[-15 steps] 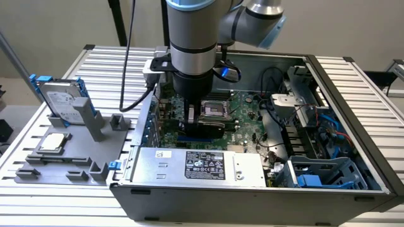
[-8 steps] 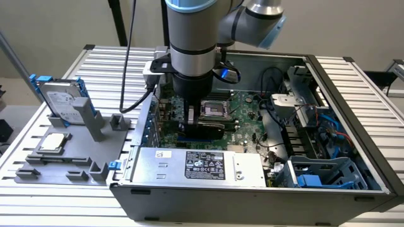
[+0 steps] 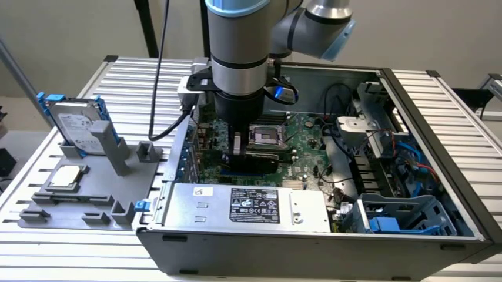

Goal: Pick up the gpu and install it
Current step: 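Insert the gpu into the slot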

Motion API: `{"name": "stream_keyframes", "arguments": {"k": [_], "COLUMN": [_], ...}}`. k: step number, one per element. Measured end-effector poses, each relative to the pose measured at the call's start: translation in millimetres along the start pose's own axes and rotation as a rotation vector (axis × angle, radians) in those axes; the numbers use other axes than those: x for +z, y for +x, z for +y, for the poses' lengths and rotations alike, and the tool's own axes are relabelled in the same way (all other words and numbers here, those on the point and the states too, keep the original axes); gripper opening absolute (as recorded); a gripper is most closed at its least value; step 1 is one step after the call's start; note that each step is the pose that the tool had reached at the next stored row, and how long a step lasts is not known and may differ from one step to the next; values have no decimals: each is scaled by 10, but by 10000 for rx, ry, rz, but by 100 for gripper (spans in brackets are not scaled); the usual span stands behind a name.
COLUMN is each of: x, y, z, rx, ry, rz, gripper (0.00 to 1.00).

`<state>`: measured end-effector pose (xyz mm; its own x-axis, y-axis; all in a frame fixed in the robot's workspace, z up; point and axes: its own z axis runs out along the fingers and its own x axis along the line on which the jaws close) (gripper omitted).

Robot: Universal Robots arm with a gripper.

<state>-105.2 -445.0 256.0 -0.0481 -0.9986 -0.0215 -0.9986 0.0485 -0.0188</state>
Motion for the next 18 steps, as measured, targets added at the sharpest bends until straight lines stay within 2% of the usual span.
{"name": "stream_keyframes", "arguments": {"k": [6, 18], "x": [-2, -5], "y": [-13, -19], "z": [2, 17], "rx": [1, -1], "ry": [-3, -17], "rz": [-9, 21], "gripper": [27, 27]}}
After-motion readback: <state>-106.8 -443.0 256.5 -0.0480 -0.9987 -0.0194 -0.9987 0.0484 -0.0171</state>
